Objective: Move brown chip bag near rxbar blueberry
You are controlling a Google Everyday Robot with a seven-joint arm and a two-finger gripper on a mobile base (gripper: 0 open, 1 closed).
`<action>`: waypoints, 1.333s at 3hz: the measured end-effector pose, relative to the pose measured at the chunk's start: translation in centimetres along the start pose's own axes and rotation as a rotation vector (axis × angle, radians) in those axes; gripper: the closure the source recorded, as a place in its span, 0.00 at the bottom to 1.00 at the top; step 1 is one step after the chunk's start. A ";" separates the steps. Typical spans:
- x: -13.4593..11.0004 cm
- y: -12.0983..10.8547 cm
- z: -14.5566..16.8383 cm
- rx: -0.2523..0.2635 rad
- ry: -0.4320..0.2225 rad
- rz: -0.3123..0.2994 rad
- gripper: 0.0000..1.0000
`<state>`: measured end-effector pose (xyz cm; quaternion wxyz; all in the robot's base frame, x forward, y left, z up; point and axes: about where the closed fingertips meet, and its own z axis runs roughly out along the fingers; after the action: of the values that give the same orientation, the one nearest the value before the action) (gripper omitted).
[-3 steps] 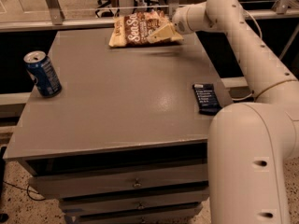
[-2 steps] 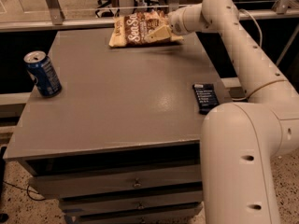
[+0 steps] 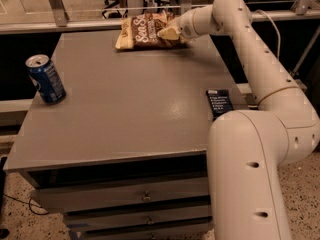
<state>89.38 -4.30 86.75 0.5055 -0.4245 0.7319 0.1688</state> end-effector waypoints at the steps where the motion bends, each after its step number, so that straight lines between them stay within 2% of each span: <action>1: 0.0 -0.1 -0.2 0.000 0.005 -0.008 0.88; 2: -0.6 -0.4 -0.9 0.004 -0.004 -0.030 1.00; 3: -2.7 -0.2 -2.6 -0.002 -0.035 -0.081 1.00; 4: -4.3 1.0 -4.9 -0.040 -0.065 -0.119 1.00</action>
Offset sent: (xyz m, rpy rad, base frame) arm -0.0019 -0.0182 0.0294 -0.0241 -0.0610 0.0097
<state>86.22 -5.13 92.54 0.5296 -0.4715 0.6851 0.1670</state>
